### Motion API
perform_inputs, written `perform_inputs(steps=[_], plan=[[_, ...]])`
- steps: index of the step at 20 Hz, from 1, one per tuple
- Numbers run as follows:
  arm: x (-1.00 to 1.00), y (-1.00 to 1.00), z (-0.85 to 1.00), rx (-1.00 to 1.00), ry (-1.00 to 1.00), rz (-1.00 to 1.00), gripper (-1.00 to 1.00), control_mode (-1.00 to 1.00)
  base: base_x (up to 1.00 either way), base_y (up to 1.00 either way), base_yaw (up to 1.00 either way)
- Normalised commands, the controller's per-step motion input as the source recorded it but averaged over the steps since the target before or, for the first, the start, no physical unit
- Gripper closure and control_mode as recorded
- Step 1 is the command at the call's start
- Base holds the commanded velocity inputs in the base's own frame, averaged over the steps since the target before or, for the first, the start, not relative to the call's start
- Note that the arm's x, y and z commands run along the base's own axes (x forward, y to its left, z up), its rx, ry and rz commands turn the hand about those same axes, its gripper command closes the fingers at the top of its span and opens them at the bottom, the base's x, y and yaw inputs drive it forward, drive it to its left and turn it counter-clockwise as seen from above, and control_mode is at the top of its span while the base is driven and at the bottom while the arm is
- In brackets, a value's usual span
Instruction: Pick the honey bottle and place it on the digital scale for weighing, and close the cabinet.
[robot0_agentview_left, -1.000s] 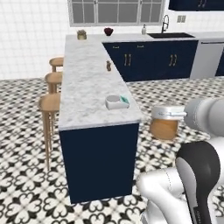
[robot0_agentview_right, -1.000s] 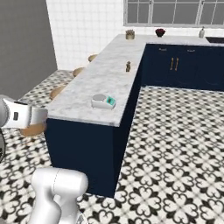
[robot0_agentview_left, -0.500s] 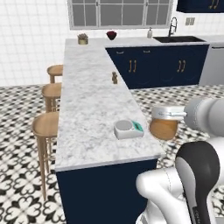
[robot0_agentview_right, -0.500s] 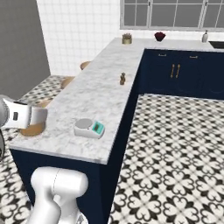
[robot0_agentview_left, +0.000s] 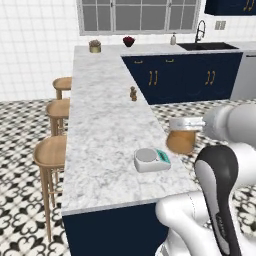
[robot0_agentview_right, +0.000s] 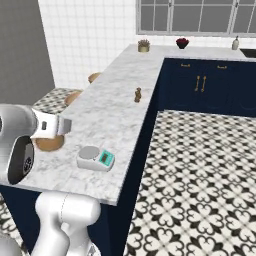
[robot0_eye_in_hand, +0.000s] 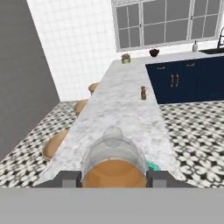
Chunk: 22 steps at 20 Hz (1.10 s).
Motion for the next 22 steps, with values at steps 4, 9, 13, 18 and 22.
perform_inputs(steps=[4, 9, 13, 18, 22], plan=[[0.75, -0.6, -0.73, 0.0, 0.01, 0.62, 1.0, -1.0, 0.0, 0.0, 0.0], [0.98, -0.3, -0.7, 0.0, 0.11, 0.66, 1.0, -1.0, 0.0, 0.0, 0.0], [1.0, -0.14, -0.53, 0.0, 0.01, 0.51, 1.0, -1.0, 0.0, 0.0, 0.0], [0.71, 0.08, -0.42, -0.02, -0.11, 0.13, 1.0, -1.0, 0.0, 0.0, 0.0], [0.4, 0.45, -0.29, -0.1, -0.02, 0.0, 1.0, -1.0, 0.0, 0.0, 0.0]])
